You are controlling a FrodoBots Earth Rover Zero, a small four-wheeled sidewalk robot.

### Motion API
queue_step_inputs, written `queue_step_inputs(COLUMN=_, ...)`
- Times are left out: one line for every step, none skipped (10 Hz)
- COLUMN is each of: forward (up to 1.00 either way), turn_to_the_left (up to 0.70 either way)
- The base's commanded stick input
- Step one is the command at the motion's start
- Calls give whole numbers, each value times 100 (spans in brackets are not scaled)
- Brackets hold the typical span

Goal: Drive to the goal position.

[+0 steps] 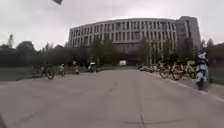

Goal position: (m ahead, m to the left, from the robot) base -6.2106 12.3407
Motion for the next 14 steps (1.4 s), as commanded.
queue_step_inputs(forward=0, turn_to_the_left=70)
queue_step_inputs(forward=0, turn_to_the_left=70)
queue_step_inputs(forward=0, turn_to_the_left=70)
queue_step_inputs(forward=0, turn_to_the_left=70)
queue_step_inputs(forward=0, turn_to_the_left=70)
queue_step_inputs(forward=0, turn_to_the_left=70)
queue_step_inputs(forward=0, turn_to_the_left=70)
queue_step_inputs(forward=0, turn_to_the_left=70)
queue_step_inputs(forward=0, turn_to_the_left=70)
queue_step_inputs(forward=0, turn_to_the_left=70)
queue_step_inputs(forward=0, turn_to_the_left=70)
queue_step_inputs(forward=0, turn_to_the_left=70)
queue_step_inputs(forward=0, turn_to_the_left=70)
queue_step_inputs(forward=0, turn_to_the_left=70)
